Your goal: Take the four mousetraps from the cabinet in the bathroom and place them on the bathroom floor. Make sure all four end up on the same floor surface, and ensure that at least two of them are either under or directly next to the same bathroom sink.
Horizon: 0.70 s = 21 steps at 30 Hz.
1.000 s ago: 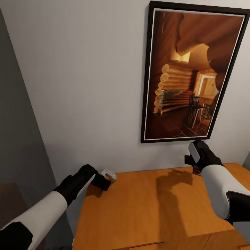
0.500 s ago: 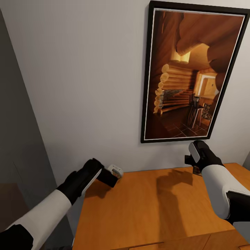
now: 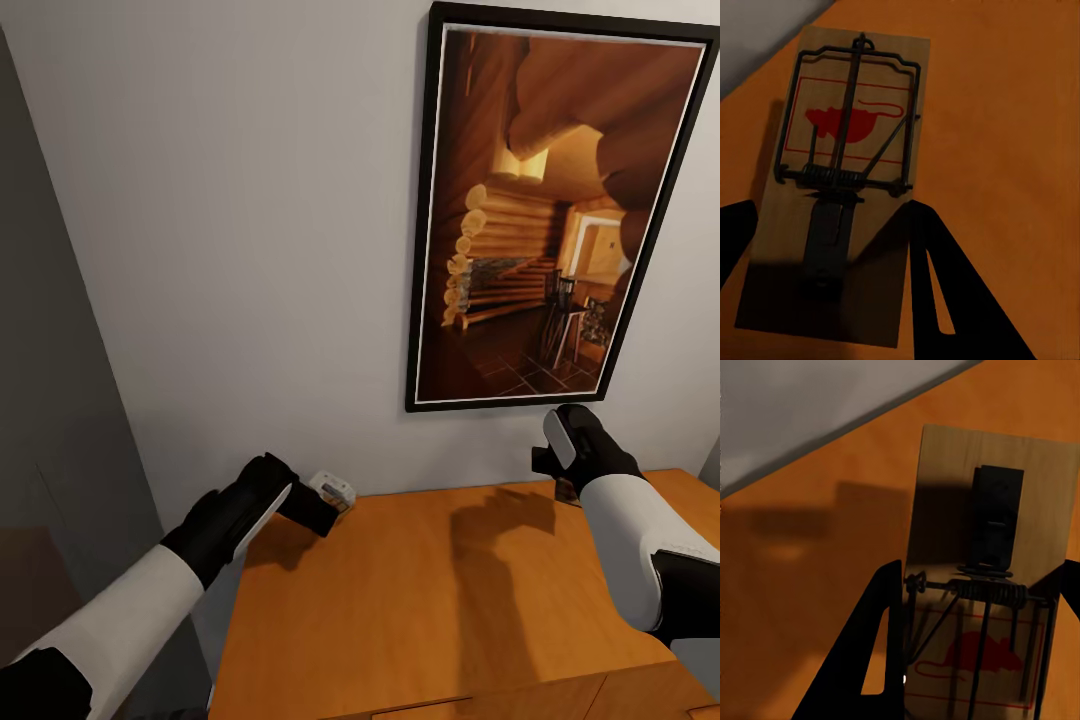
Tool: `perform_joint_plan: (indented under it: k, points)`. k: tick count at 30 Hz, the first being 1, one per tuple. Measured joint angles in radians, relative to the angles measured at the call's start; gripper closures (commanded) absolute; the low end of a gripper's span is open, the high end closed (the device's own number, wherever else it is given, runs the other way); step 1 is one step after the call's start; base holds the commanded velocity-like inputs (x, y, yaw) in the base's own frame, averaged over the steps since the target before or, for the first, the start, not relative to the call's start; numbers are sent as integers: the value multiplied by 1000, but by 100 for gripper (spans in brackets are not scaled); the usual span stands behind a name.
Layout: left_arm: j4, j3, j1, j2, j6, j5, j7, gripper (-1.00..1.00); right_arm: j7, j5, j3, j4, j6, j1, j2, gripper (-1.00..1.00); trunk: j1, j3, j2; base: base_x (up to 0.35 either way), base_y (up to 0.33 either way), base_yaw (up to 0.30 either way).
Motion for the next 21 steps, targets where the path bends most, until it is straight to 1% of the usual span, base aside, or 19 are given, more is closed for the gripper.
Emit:
perform_joint_plan:
  k: [4, 5, 7, 8, 10, 13, 14, 16, 19, 21]
  points:
    - [0, 6, 0, 0, 0, 2, 1, 100, 0, -1, 0, 0, 0, 0, 0, 100, 0, 0, 0, -140, 0, 0]
    - [1, 15, 0, 0, 0, 2, 1, 100, 0, -1, 0, 0, 0, 0, 1, 100, 0, 0, 0, -257, 0, 0]
    - [1, 54, 0, -1, 0, 1, 2, 100, 0, -2, 0, 1, 0, 0, 3, 100, 1, 0, 0, -289, 0, 0]
    - [1, 67, 0, -2, 0, 2, 2, 100, 0, -2, 0, 1, 0, 0, 3, 100, 1, 0, 0, -308, 0, 0]
    - [4, 121, 0, -2, -1, 1, 3, 100, 1, -3, 0, 1, 0, 0, 5, 100, 1, 0, 0, -318, 0, 0]
    - [9, 168, 0, 0, -1, 3, 3, 100, 2, -4, 0, 1, 0, 0, 8, 100, 1, 0, 0, -318, -10, 0]
    - [11, 177, 0, 2, 0, 3, 4, 100, 2, -3, 0, 2, 0, 0, 9, 100, 1, 0, 0, -242, -11, 0]
    - [12, 183, 0, 7, -1, 4, 4, 100, 3, -3, 0, 2, 0, 0, 11, 100, 0, 0, 0, -121, -5, 0]
    - [13, 187, 0, 11, -1, 5, 6, 100, 4, -2, 1, 0, 0, -1, 11, 100, 0, 0, 0, -36, -2, 0]
    - [16, 188, 0, 12, -2, 5, 6, 100, 4, -3, 12, -1, 0, -1, 12, 100, 0, 0, 0, -10, 0, 0]
